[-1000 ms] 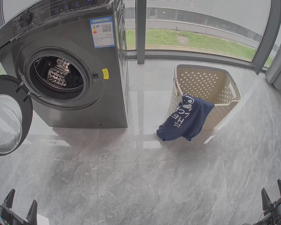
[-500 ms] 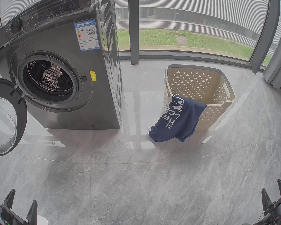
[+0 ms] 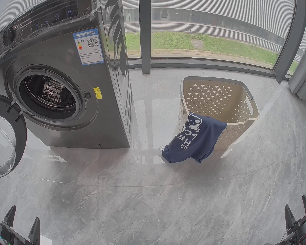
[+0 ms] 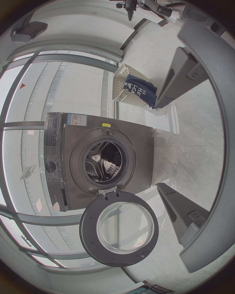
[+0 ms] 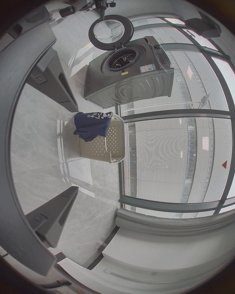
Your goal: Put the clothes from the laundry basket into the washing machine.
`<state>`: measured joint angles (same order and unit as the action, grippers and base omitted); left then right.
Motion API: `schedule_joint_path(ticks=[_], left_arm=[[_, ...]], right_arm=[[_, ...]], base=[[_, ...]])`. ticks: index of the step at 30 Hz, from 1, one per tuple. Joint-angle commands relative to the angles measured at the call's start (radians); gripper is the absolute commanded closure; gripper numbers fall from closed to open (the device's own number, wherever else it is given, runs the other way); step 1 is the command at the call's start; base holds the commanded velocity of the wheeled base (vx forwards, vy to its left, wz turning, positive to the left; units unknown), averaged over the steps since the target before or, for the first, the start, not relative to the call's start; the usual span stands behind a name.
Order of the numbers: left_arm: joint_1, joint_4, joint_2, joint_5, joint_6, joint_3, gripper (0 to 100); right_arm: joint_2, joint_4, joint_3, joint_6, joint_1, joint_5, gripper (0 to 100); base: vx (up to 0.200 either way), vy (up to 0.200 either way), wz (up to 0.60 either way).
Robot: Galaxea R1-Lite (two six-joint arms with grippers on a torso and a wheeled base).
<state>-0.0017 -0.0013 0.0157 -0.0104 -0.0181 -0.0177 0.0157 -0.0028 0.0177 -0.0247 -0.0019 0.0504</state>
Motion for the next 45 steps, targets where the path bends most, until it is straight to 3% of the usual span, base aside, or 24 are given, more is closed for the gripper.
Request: schedule_joint_path(ticks=[1,15,24,36,45], left_arm=[[0.000,0.000,-0.014,0.000,0.000,0.018,0],[0.000,0.000,-0.014,0.001,-0.002,0.018,0],[0.000,0.000,-0.014,0.004,0.000,0.018,0],[0.000,0.000,-0.014,0.003,0.001,0.018,0],[0.000,0.000,-0.014,-0.002,0.004,0.018,0]], right_arm=[[-0.016,0.000,-0.016,0.000,0.000,0.000,0],[-0.016,0.000,-0.016,0.000,0.000,0.000,0],[-0.016,0.000,-0.016,0.000,0.000,0.000,0],[-0.016,0.000,-0.016,0.003,0.000,0.000,0],[-0.016,0.000,-0.016,0.022,0.000,-0.007,0]], base=[[0.000,-0.200,0.00],[0.000,-0.200,0.00],[0.000,0.000,0.00],[0.200,0.000,0.00],[0.000,0.000,0.00]])
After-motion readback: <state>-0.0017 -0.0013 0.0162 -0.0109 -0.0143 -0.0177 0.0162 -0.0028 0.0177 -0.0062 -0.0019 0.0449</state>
